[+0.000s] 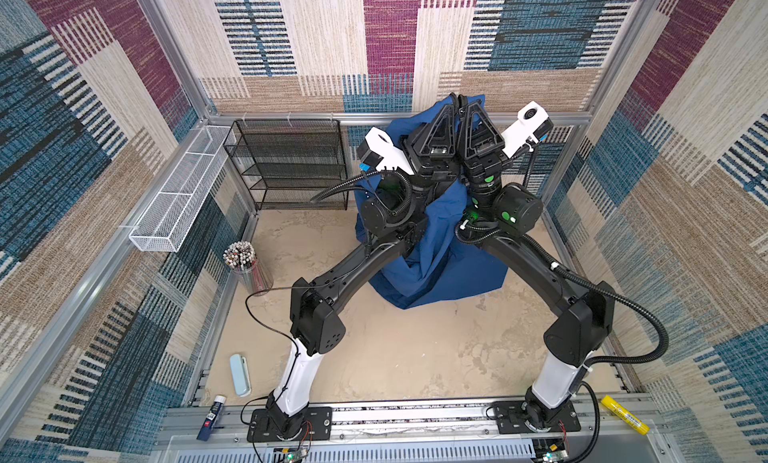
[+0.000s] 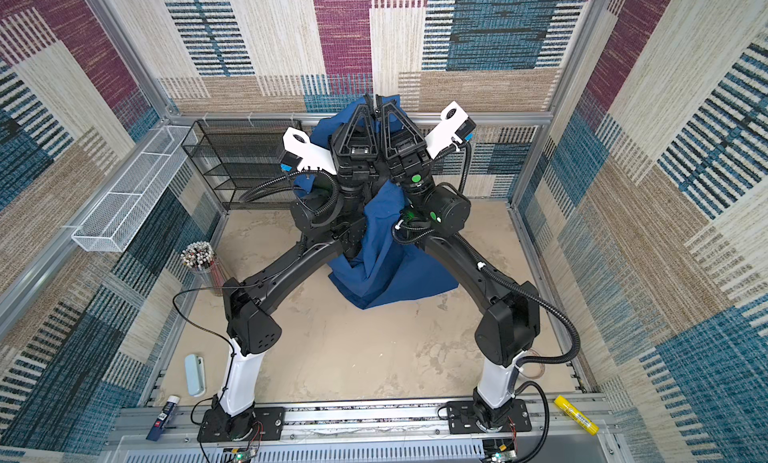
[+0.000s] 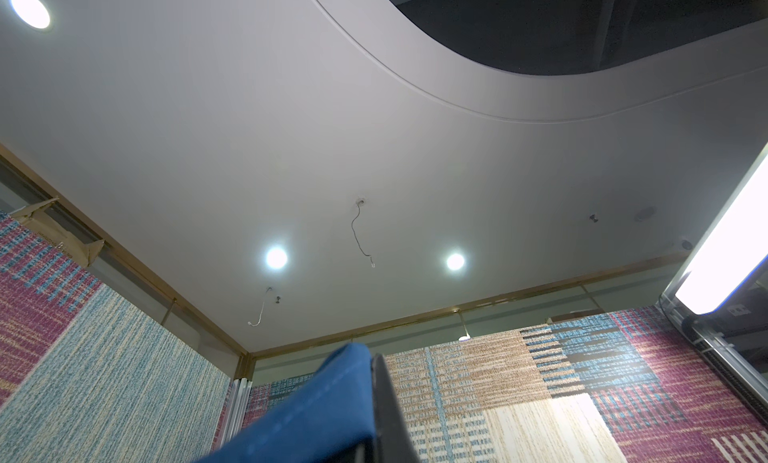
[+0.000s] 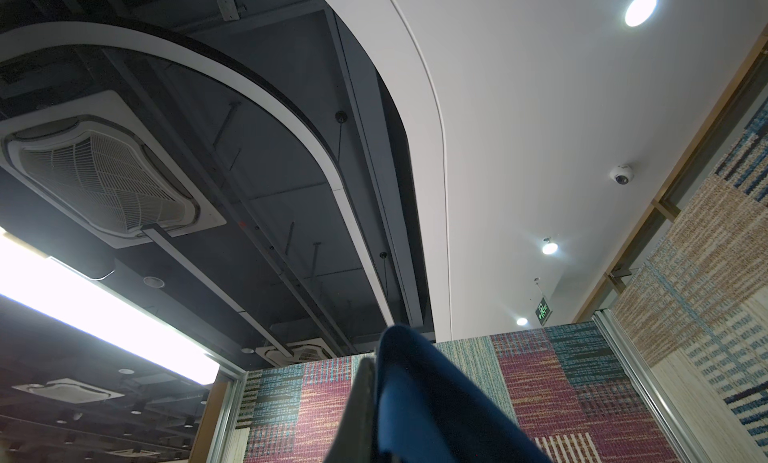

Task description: Zip up the jacket

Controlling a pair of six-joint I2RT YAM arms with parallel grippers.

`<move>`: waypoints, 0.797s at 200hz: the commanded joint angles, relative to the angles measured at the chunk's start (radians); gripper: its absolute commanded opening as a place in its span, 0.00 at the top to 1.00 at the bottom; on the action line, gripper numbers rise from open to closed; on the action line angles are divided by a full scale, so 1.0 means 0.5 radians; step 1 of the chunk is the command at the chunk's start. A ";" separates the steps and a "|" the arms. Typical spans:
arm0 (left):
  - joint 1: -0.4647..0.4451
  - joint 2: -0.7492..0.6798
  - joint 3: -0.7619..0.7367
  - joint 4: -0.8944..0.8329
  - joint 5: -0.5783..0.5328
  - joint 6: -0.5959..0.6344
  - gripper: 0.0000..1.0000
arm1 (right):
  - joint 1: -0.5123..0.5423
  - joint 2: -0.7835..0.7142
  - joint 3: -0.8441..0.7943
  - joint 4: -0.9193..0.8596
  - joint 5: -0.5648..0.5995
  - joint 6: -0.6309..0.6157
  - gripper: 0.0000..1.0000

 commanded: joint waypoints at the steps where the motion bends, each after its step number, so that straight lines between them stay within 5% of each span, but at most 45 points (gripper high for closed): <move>1: -0.003 0.011 0.029 0.053 0.002 -0.037 1.00 | 0.006 0.002 0.018 0.886 -0.017 0.036 1.00; 159: -0.004 0.060 0.092 0.053 0.013 -0.098 1.00 | 0.006 0.026 0.055 0.882 -0.058 0.063 1.00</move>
